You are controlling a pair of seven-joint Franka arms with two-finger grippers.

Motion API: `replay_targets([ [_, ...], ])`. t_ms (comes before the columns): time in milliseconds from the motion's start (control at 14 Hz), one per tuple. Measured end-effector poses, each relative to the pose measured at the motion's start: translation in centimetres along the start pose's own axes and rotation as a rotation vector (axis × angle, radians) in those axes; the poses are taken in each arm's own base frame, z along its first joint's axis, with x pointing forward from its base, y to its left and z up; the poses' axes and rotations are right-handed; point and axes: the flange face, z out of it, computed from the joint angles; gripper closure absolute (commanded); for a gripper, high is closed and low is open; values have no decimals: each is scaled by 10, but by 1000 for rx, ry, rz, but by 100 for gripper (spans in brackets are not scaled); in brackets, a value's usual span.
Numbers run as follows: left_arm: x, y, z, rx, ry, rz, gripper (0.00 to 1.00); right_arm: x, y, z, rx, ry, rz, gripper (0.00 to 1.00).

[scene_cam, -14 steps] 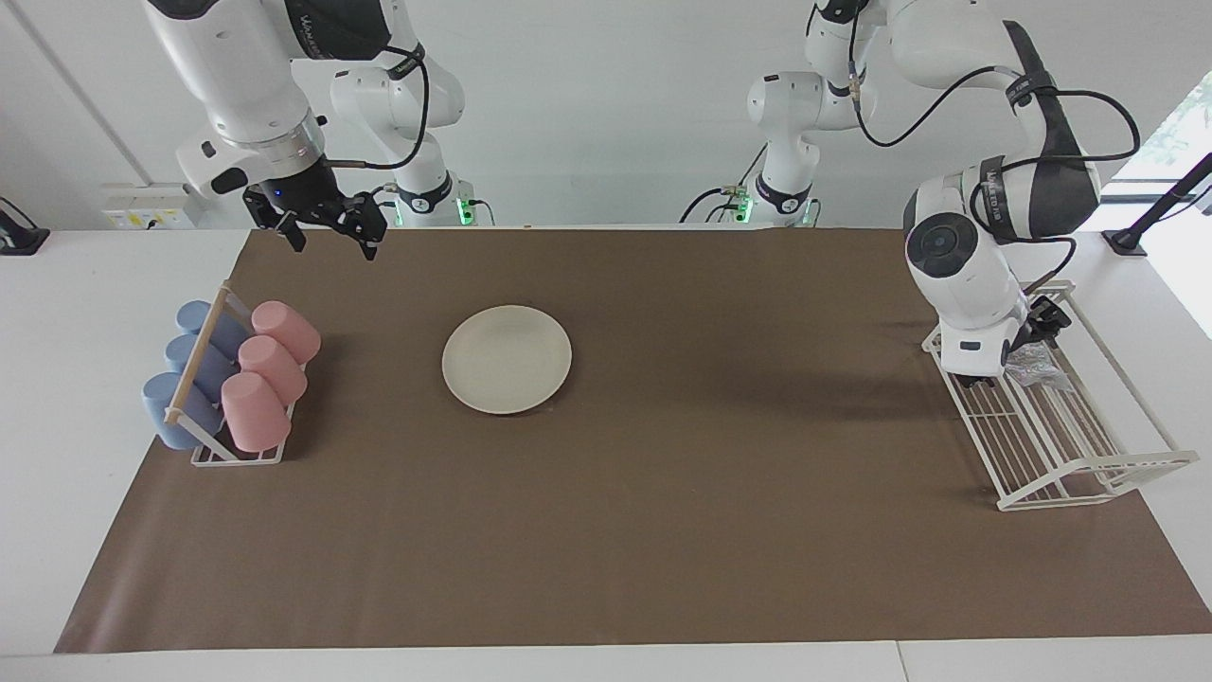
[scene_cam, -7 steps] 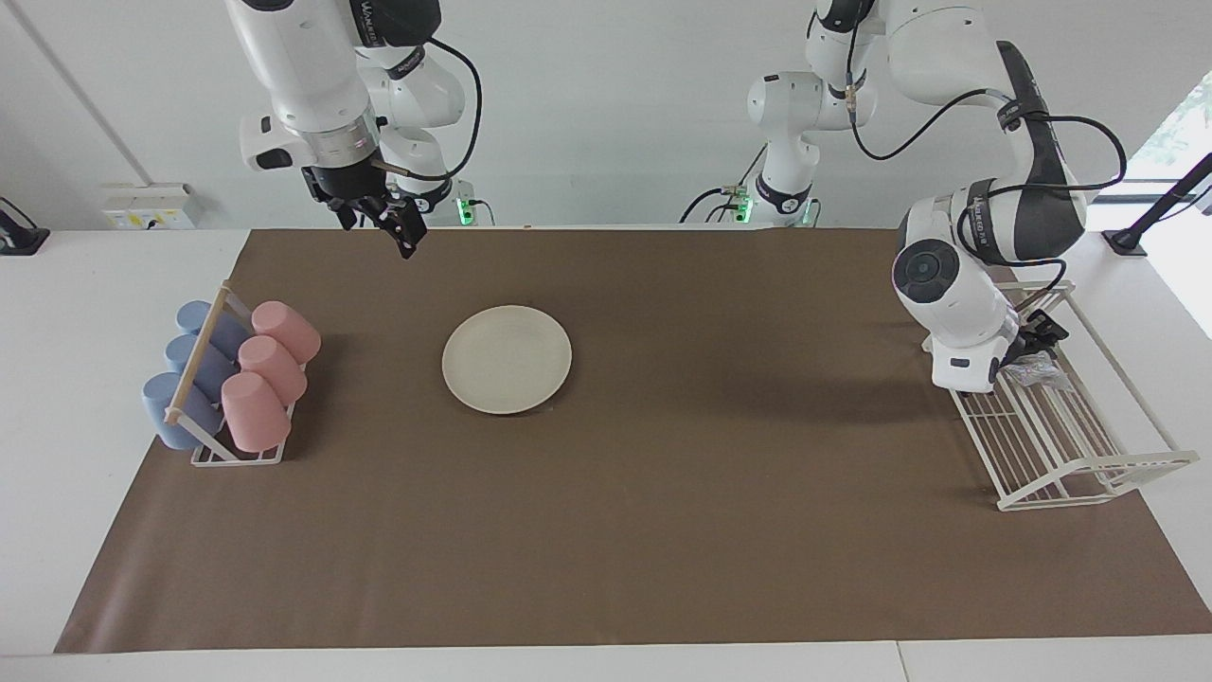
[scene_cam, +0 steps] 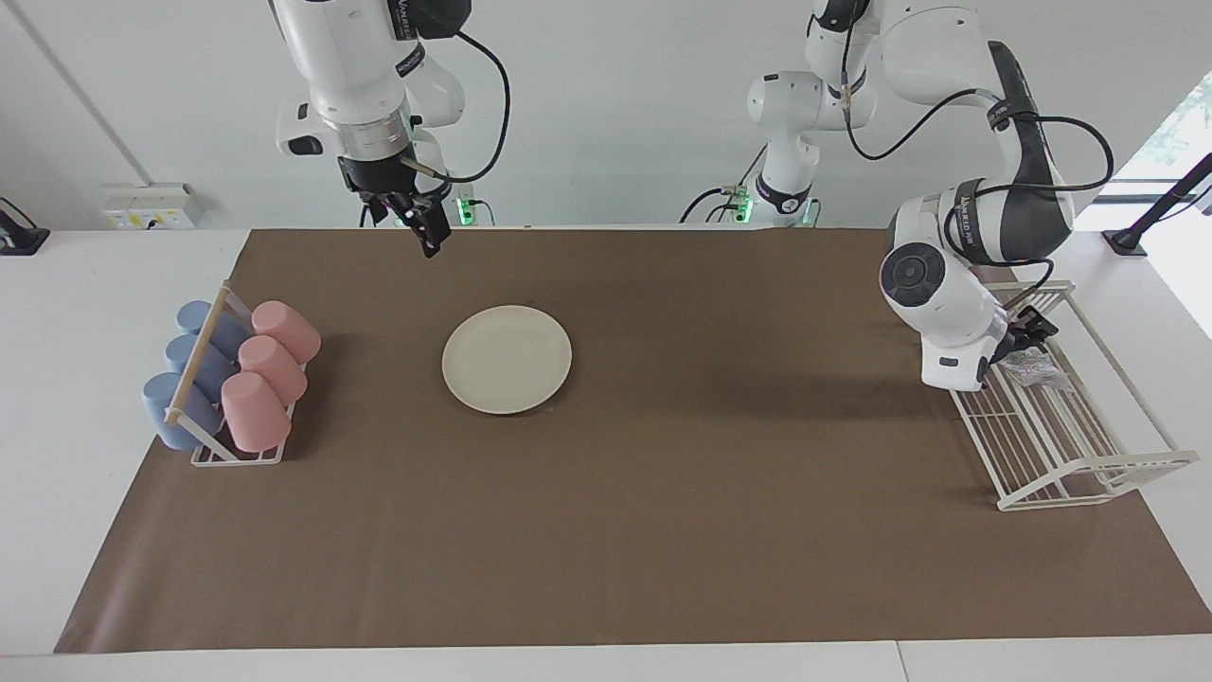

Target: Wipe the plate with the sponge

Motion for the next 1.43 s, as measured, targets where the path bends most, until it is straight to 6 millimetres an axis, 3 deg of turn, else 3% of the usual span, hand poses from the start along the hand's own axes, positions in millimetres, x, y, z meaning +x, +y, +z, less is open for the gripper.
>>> replay_targets([
  [143, -1, 0, 1, 1, -3, 1, 100, -7, -7, -2, 53, -60, 155, 0],
  [573, 0, -4, 3, 4, -4, -7, 100, -23, -30, 2, 168, -206, 434, 0],
  [716, 3, -13, -5, -7, 6, -25, 100, -39, -41, 3, 174, -224, 478, 0],
  [860, 8, -33, -28, -93, -29, -101, 100, -71, -55, 4, 166, -227, 476, 0],
  [1003, 12, -67, -68, -248, -121, -184, 100, -93, -63, 5, 158, -228, 454, 0],
  [1218, 5, -106, -118, -531, -266, -257, 100, -104, -71, 6, 189, -222, 435, 0],
  [1433, -4, -131, -137, -841, -403, -294, 100, -107, -80, 6, 249, -222, 512, 0],
])
